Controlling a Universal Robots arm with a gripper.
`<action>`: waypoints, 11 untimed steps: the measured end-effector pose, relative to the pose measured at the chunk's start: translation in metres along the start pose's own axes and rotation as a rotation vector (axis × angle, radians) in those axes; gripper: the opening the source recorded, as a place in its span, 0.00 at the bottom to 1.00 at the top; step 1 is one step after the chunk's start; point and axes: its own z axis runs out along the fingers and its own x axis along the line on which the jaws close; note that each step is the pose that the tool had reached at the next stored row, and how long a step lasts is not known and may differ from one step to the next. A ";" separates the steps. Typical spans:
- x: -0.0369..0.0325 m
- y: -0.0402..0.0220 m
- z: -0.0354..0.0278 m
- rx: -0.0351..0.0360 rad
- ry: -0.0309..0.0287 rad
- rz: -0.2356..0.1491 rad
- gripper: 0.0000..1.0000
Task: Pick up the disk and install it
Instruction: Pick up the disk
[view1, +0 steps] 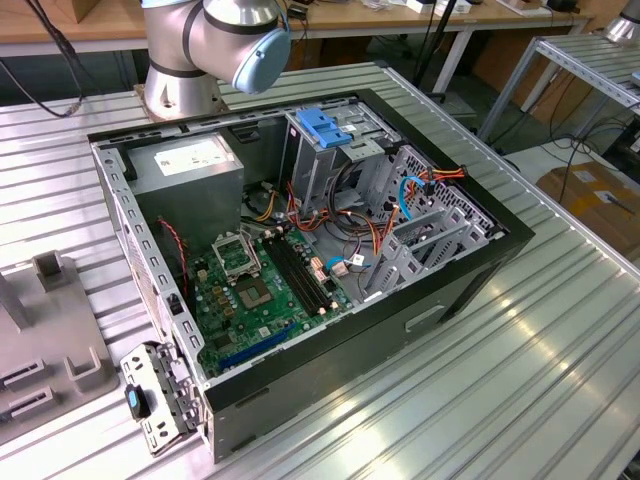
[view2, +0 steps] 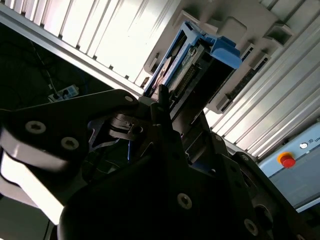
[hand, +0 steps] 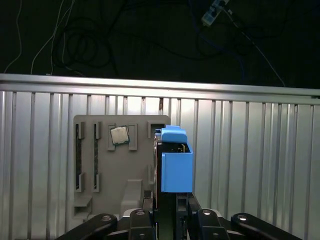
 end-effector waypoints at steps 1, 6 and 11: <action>0.0000 0.0000 -0.0001 0.0000 0.0002 0.000 0.35; -0.0002 0.0000 -0.0055 0.0001 0.0003 0.000 0.35; -0.0005 -0.0001 -0.0146 0.0000 0.0004 0.000 0.35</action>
